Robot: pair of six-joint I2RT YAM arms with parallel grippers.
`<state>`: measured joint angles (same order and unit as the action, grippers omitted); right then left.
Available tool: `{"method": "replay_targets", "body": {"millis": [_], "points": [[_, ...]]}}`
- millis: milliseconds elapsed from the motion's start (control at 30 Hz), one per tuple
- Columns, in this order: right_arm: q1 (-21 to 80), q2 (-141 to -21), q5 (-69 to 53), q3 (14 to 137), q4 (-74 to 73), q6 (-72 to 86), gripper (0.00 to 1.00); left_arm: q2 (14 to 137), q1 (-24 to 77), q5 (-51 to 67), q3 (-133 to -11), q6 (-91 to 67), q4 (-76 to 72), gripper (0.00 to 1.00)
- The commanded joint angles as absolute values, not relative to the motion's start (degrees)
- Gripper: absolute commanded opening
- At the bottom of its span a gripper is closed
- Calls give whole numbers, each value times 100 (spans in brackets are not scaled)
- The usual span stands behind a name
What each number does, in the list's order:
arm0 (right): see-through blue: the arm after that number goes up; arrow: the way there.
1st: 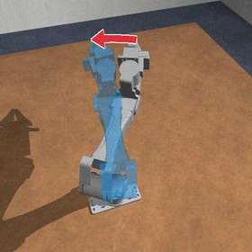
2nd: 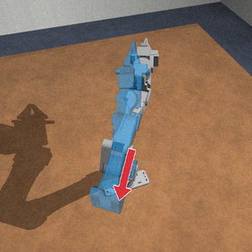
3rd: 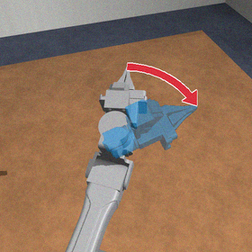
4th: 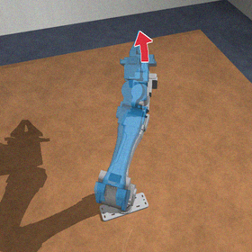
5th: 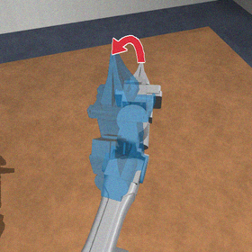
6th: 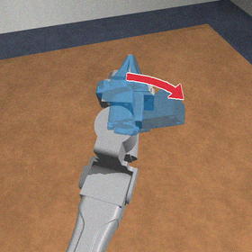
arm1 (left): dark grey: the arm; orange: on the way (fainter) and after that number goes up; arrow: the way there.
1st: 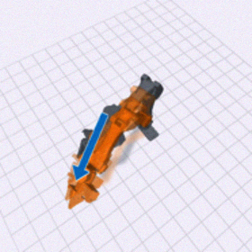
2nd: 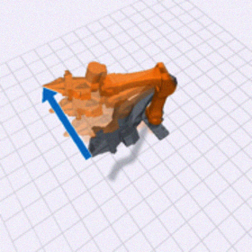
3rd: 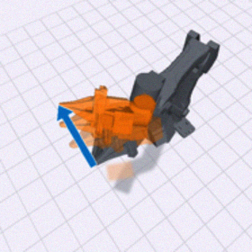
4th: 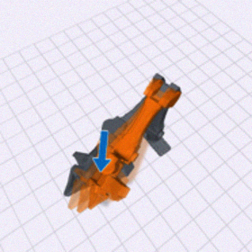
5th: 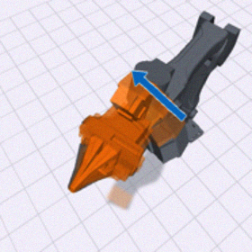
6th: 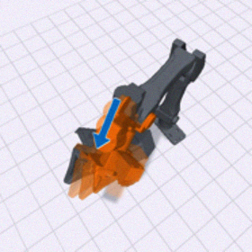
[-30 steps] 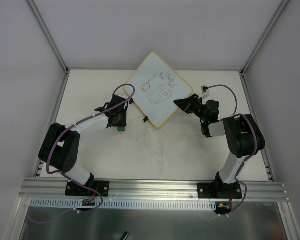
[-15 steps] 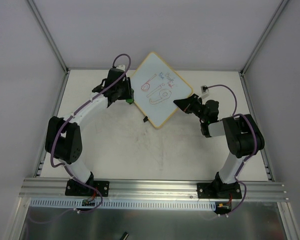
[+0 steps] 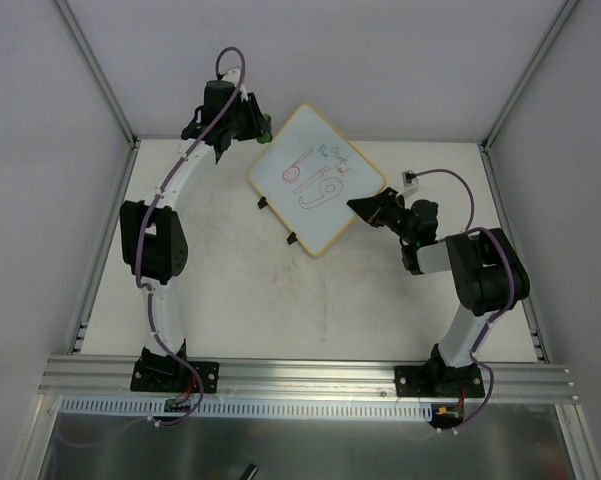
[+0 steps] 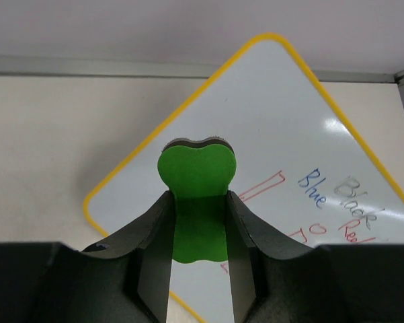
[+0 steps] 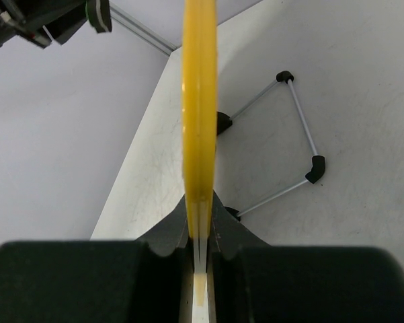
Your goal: Erase the whiteboard
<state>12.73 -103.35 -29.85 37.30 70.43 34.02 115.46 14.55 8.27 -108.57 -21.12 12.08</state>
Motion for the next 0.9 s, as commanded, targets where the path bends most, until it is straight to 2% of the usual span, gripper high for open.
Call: {"method": "replay_targets", "body": {"millis": [0, 133, 333, 867], "points": [[1415, -10380, -3103, 3920, 7119, 3041, 0, 12049, 1433, 1432, -11600, -2224, 1055, 0], [1485, -10345, -3111, 3955, 7049, 2988, 0, 12830, 1433, 1748, -12653, -2241, 1028, 0], [1573, -10292, -3111, 3982, 6900, 2865, 0, 13464, 1433, 1819, -13350, -2224, 1011, 0], [1573, -10362, -3059, 3981, 6847, 2848, 0, 13729, 1459, 1890, -13412, -1864, 721, 0]]}}
